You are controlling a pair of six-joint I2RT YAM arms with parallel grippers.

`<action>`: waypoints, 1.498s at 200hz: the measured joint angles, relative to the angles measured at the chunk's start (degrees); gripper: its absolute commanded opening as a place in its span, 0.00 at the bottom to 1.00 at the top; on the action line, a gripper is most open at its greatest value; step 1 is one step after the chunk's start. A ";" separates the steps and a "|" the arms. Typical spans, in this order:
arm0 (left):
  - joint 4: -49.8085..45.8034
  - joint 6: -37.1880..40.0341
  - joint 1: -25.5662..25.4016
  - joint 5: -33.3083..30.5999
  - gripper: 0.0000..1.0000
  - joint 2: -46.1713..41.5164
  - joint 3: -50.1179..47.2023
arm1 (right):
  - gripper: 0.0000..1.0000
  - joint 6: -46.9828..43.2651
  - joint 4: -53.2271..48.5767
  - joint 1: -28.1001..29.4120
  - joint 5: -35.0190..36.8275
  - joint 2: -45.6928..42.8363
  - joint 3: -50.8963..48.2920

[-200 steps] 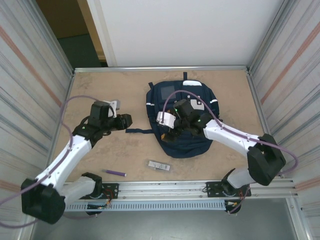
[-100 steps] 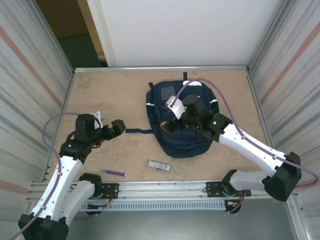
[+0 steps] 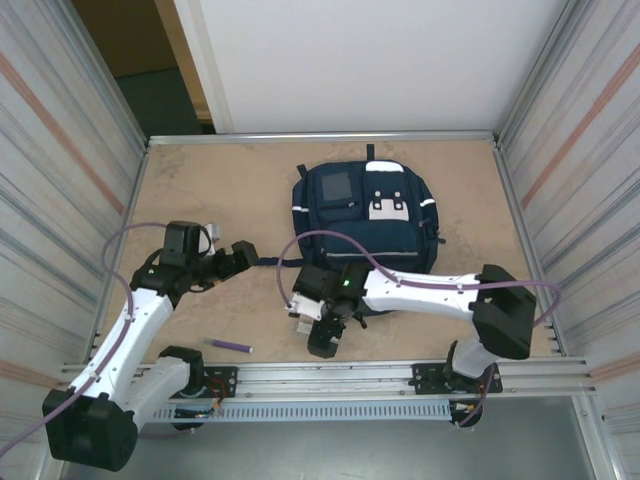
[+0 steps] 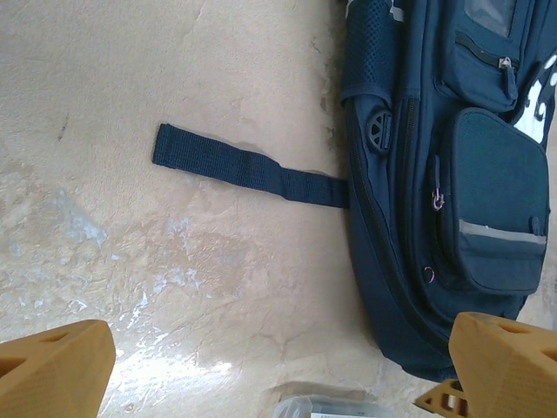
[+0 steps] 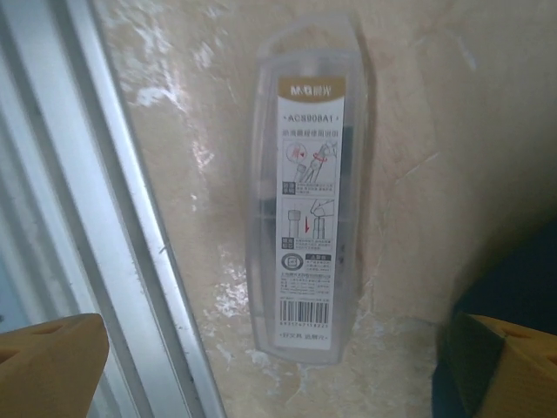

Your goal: Pack the student bag

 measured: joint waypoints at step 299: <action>25.24 45.16 -28.02 -10.82 0.99 8.02 1.18 | 0.38 21.20 11.39 -31.08 1.31 -36.92 -20.31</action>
